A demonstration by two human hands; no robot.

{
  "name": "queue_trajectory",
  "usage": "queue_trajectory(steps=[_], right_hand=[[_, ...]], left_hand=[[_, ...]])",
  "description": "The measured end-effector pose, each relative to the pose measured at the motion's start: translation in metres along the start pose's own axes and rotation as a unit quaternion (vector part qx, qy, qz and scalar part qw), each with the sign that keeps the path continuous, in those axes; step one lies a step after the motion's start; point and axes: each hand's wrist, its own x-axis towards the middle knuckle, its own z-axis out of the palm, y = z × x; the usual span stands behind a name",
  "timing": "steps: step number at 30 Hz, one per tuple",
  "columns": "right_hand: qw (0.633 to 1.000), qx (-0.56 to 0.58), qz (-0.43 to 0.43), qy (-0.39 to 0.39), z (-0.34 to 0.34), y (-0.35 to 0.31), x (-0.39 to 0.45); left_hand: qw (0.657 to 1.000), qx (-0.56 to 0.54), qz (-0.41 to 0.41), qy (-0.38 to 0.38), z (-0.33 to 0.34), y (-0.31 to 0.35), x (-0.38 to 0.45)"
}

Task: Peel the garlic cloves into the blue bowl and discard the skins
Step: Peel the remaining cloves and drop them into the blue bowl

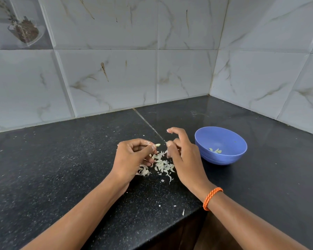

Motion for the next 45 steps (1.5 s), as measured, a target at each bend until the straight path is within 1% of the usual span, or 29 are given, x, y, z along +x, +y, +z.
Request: queue_trajectory(steps=[4,10,14,17,20,26,29,31,38,43,45], right_hand=[[0.999,0.047,0.009,-0.005,0.002,0.0,0.004],[0.996,0.086,0.023,-0.003,-0.003,-0.001,0.003],[0.995,0.089,0.037,0.009,-0.003,-0.002,0.002],[0.998,0.062,0.008,0.002,-0.002,-0.003,0.005],[0.993,0.111,0.012,-0.021,0.0,-0.006,0.003],[0.984,0.177,0.033,-0.002,0.002,-0.011,0.0],[0.972,0.227,0.06,-0.013,0.0,-0.012,0.003],[0.968,0.242,0.071,-0.017,-0.003,-0.011,0.004],[0.979,0.201,0.043,-0.004,0.0,-0.018,0.001],[0.975,0.216,0.041,-0.031,-0.001,-0.025,-0.001],[0.985,0.17,0.018,-0.019,-0.004,-0.027,0.001]], left_hand=[[1.0,0.001,0.0,-0.004,0.0,-0.001,0.0],[1.0,0.002,0.002,-0.003,-0.002,-0.002,0.001],[1.0,0.003,0.001,0.001,-0.002,-0.002,0.001],[1.0,0.004,0.005,-0.003,-0.001,-0.001,0.0],[1.0,0.011,0.012,-0.013,-0.001,0.0,-0.001],[0.998,0.043,0.025,-0.027,0.001,0.002,-0.002],[0.998,0.049,0.033,-0.034,0.0,0.003,-0.002],[0.998,0.048,0.032,-0.034,0.0,0.004,-0.003],[0.999,0.046,0.02,-0.008,0.002,0.004,-0.003],[0.999,0.042,0.01,0.021,-0.003,0.0,0.001],[0.999,0.044,0.016,0.021,-0.005,0.0,0.002]])
